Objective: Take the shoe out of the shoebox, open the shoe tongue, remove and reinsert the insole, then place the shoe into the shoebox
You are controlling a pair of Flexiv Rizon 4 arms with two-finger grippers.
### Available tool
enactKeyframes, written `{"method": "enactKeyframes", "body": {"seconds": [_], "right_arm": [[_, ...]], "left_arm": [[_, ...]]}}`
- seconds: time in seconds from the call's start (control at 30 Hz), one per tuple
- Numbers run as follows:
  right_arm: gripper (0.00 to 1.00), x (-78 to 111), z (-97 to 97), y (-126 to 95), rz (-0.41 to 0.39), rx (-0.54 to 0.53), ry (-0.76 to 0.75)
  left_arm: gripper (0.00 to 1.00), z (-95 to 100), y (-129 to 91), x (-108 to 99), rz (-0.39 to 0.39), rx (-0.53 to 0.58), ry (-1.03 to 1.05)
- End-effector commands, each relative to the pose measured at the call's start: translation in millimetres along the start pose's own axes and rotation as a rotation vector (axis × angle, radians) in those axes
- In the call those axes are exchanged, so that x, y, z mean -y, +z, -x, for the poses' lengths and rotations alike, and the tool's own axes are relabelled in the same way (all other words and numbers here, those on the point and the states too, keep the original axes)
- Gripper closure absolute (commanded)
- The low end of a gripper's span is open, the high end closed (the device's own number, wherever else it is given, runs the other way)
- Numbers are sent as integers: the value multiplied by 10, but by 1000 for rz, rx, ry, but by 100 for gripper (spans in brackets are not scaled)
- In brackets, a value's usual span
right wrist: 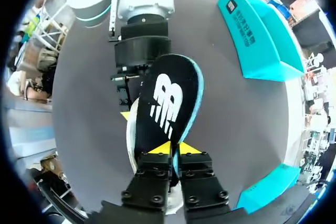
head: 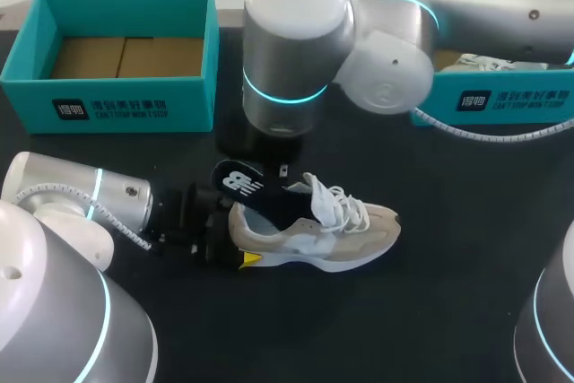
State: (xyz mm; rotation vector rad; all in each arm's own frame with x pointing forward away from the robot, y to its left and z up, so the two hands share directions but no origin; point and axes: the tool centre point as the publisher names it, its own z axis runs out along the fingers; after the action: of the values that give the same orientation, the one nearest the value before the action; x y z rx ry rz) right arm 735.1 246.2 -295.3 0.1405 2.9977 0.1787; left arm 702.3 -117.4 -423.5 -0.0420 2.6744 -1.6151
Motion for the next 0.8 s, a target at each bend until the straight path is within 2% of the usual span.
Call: {"method": "enactKeyframes", "body": {"seconds": [0.03,0.2,0.8], "right_arm": [[0,43,31,-64,110,8,82],[0,98,2,-96,121,-173,131],[0,98,2,-96,121,-173,131]], "left_arm": [[100,9,27,-12,5,-2,0],[100,9,27,-12,5,-2,0],[100,9,27,-12,5,-2,0]]}}
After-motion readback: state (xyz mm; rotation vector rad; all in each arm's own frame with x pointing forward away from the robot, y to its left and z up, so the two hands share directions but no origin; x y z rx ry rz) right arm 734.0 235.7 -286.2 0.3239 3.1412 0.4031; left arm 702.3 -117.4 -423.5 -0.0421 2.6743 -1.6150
